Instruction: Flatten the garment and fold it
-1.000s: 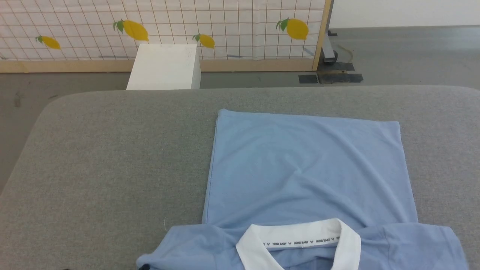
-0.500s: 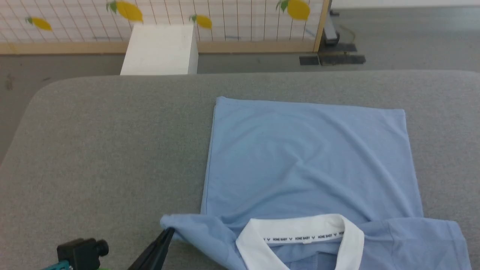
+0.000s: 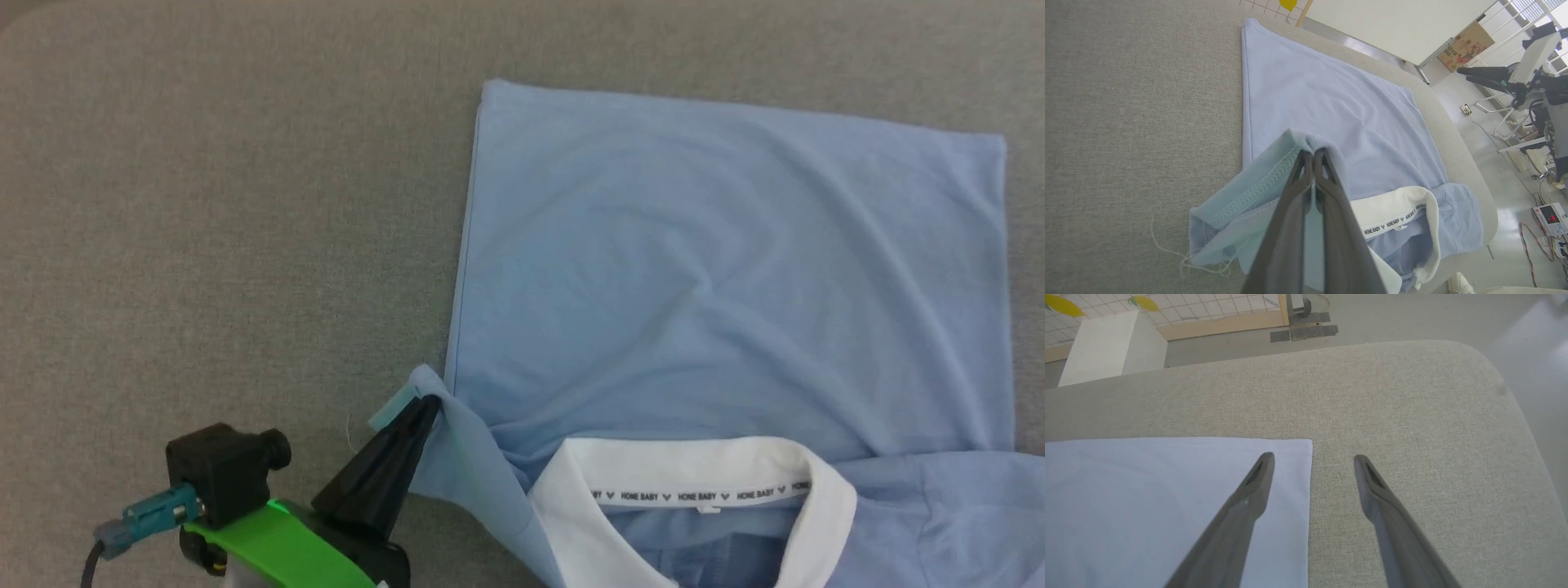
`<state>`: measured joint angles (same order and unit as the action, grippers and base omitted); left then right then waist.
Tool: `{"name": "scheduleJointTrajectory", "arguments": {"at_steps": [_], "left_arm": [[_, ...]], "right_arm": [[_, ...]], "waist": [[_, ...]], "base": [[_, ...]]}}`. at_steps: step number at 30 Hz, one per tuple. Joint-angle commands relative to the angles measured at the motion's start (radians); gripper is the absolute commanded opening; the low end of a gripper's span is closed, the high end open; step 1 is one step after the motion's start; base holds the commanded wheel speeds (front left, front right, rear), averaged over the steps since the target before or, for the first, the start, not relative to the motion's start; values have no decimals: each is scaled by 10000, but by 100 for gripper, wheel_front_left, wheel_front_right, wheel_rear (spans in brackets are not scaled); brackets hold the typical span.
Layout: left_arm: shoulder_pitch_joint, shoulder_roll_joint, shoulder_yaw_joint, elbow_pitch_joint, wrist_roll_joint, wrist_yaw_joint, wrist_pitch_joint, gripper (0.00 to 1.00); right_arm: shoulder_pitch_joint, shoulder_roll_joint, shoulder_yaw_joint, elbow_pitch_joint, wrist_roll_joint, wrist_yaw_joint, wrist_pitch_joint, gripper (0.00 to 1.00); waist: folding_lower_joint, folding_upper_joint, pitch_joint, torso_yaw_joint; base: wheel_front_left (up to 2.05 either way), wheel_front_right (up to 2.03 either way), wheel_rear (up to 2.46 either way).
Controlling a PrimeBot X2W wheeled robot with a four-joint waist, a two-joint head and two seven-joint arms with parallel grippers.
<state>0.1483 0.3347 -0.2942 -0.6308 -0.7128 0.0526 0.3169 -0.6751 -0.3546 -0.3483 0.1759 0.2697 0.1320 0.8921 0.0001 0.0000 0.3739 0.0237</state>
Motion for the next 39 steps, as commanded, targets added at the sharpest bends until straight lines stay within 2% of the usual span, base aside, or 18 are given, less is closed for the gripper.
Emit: {"name": "scheduleJointTrajectory", "arguments": {"at_steps": [1, 6, 13, 14, 15, 16, 22, 28, 33, 39], "left_arm": [[-264, -50, -48, -52, 107, -59, 37, 0], [-536, -107, -178, -68, 248, -92, 24, 0], [-787, -221, -291, 8, 296, -126, -46, 0], [-798, -229, -288, 26, 298, -121, -57, 0], [-811, -233, -283, 43, 300, -119, -71, 0], [-852, -262, -247, 66, 277, -122, -138, 0], [-971, -342, -108, 203, 194, -182, -397, 0], [-1086, -441, 100, 652, 128, -259, -784, 0], [-989, -510, 272, 1099, 33, -317, -1134, 0], [-626, -489, 386, 1349, -189, -335, -1256, 0]], "right_arm": [[-202, -71, -8, 194, -114, -13, 172, 100], [-517, -156, -257, 639, -446, -13, 564, 100], [-717, -272, -577, 1176, -641, -13, 513, 100], [-731, -271, -561, 1215, -621, -13, 497, 65], [-754, -285, -550, 1246, -608, -13, 459, 14], [-827, -311, -500, 1297, -513, -13, 326, 0], [-958, -407, -318, 1359, -347, -13, -355, 0], [-382, -223, -143, 1144, 501, -13, -1330, 0], [1374, -236, -255, 534, 1189, -13, -2179, 0], [4000, 512, -1144, -562, 1734, -13, -2615, 0]], "waist": [[-1, 0, 1104, 524], [-1, 0, 1640, 763], [-1, 0, 2051, 998], [-1, 0, 2071, 1009], [-1, 0, 2093, 1020], [-1, 0, 2105, 1034], [-1, 0, 1825, 899], [-1, 0, 911, 529], [-1, 0, -61, 64], [-1, 0, -1038, -499]], "base": [[0, 0, 0], [0, 0, 0], [0, 0, 0], [0, 0, 0], [0, 0, 0], [0, 0, 0], [0, 0, 0], [0, 0, 0], [0, 0, 0], [0, 0, 0]]}}
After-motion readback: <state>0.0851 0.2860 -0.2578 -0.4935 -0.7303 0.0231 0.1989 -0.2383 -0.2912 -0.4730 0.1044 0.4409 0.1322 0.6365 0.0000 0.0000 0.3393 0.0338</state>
